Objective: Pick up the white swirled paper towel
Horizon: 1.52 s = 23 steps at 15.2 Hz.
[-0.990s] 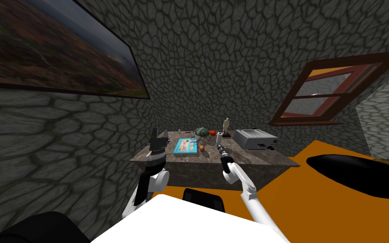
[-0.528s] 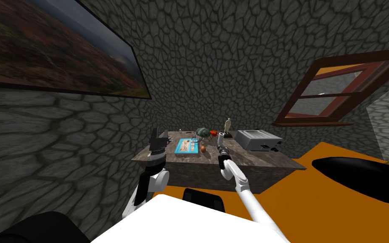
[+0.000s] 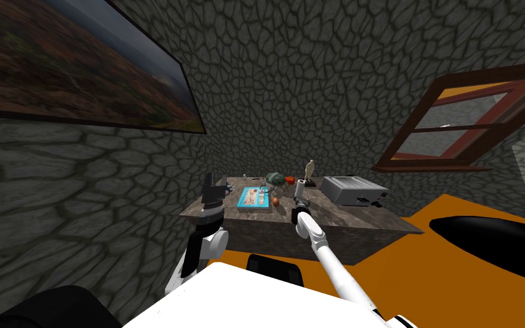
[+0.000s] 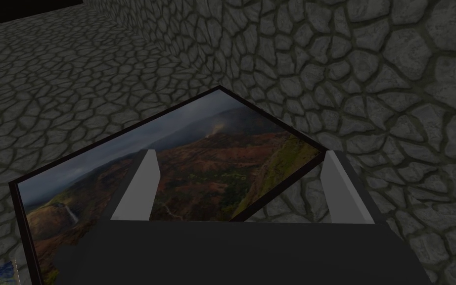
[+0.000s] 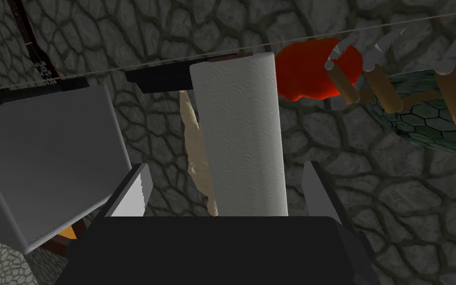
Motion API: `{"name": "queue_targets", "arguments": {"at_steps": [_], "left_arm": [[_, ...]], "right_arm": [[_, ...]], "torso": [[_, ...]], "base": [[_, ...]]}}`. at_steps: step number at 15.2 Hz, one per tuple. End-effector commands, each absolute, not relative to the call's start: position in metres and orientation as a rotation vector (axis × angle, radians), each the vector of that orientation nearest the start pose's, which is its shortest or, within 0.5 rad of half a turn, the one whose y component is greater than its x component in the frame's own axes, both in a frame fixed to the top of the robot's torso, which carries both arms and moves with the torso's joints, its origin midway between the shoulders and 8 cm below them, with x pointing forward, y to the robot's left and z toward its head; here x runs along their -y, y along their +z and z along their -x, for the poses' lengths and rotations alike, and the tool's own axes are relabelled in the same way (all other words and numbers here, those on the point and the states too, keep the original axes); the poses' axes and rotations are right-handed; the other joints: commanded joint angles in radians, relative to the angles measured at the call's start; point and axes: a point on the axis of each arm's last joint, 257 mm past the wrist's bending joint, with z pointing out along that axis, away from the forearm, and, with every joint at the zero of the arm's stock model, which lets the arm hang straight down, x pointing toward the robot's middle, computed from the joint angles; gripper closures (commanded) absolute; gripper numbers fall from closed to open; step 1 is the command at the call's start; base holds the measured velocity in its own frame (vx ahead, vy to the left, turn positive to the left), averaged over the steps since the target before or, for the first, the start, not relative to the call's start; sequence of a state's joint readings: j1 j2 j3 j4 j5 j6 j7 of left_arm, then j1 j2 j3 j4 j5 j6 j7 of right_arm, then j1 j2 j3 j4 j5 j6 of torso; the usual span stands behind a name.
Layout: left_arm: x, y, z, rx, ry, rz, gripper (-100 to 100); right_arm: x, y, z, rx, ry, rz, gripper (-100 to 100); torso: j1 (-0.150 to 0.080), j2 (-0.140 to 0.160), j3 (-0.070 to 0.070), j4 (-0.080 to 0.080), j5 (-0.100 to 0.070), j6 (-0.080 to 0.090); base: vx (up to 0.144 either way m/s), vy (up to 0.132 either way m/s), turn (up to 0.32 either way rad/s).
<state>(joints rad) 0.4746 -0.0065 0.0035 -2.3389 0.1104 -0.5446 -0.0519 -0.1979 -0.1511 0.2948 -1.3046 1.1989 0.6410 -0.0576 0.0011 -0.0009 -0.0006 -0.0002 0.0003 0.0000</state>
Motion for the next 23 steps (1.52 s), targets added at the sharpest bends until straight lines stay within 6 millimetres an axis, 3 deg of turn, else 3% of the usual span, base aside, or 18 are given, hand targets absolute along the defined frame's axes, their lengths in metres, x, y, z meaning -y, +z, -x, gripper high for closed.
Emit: {"name": "queue_targets", "arguments": {"at_steps": [1, 17, 18, 19, 23], "left_arm": [[-0.288, 0.066, -0.322, -0.461, -1.355, 0.61, 0], [-0.288, 0.066, -0.322, -0.461, -1.355, 0.61, 0], [-0.288, 0.066, -0.322, -0.461, -1.355, 0.61, 0], [-0.288, 0.066, -0.322, -0.461, -1.355, 0.61, 0], [-0.288, 0.066, -0.322, -0.461, -1.355, 0.61, 0]], "right_arm": [[0.267, -0.297, -0.563, -1.721, -0.235, -0.38, -100], [0.27, -0.263, -0.575, -1.593, -0.569, -0.251, -100], [0.271, -0.266, -0.575, -1.602, -0.554, -0.255, -100], [0.289, -0.279, -0.579, -1.658, -0.569, -0.262, -100], [0.307, -0.291, -0.582, -1.724, -0.573, -0.268, -100]], "torso": [[0.0, 0.0, 0.0, 0.0, 0.0, 0.0], [-0.002, 0.0, 0.0, 0.0, 0.0, 0.0], [-0.002, 0.0, 0.0, 0.0, 0.0, 0.0], [-0.002, 0.0, 0.0, 0.0, 0.0, 0.0], [0.005, 0.001, 0.0, 0.0, 0.001, 0.0]], "base": [[0.01, 0.011, 0.036], [0.01, -0.001, 0.018], [0.007, -0.013, 0.004], [0.0, 0.063, 0.093], [0.003, 0.081, 0.017]]}}
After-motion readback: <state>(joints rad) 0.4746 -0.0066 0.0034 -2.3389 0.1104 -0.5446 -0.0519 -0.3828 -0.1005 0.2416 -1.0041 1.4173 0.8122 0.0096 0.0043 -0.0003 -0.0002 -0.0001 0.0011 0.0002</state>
